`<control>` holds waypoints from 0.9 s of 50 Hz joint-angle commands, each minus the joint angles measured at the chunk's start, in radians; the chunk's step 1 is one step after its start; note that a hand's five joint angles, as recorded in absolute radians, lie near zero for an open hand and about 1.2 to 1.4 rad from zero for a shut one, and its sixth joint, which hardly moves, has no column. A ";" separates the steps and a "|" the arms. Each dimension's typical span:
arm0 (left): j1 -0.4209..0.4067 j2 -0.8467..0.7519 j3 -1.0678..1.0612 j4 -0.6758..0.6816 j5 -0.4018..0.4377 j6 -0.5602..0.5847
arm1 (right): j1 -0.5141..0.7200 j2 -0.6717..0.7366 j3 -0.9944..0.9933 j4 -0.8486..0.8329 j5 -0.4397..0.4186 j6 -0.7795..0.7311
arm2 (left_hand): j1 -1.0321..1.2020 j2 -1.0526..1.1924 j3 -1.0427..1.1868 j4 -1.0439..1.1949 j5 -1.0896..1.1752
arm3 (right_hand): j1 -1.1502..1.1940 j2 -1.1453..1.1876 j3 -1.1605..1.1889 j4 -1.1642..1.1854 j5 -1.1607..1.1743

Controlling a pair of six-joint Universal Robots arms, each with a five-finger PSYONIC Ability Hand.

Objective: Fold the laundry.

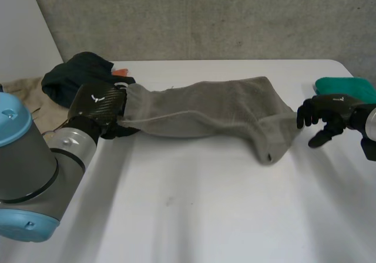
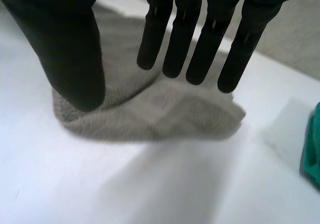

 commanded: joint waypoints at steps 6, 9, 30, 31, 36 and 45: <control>0.029 -0.018 -0.016 -0.019 0.009 0.000 | -0.072 -0.004 -0.058 0.164 -0.010 -0.288 | 0.234 0.198 0.204 0.196 0.207 | -0.197 -0.191 -0.195 -0.196 -0.190; 0.029 -0.010 -0.018 -0.022 0.029 -0.006 | -0.055 -0.004 -0.053 0.098 -0.013 -0.275 | 0.234 0.198 0.204 0.196 0.207 | -0.325 -0.320 -0.324 -0.325 -0.319; 0.045 0.066 -0.050 -0.026 0.047 -0.028 | 0.240 0.393 -0.429 -0.202 0.099 -0.349 | 0.234 0.198 0.204 0.196 0.207 | -0.235 -0.230 -0.233 -0.235 -0.228; 0.046 0.066 -0.048 -0.026 0.047 -0.029 | 0.244 0.417 -0.453 -0.191 0.110 -0.357 | 0.234 0.198 0.204 0.196 0.207 | -0.229 -0.224 -0.228 -0.229 -0.223; 0.051 0.073 -0.041 -0.022 0.047 -0.042 | 0.257 0.524 -0.564 -0.137 0.165 -0.413 | 0.234 0.198 0.204 0.196 0.207 | -0.182 -0.177 -0.181 -0.182 -0.176; 0.059 0.069 -0.022 -0.020 0.049 -0.051 | 0.275 0.604 -0.616 -0.126 0.207 -0.461 | 0.234 0.198 0.204 0.196 0.207 | -0.053 -0.048 -0.052 -0.053 -0.047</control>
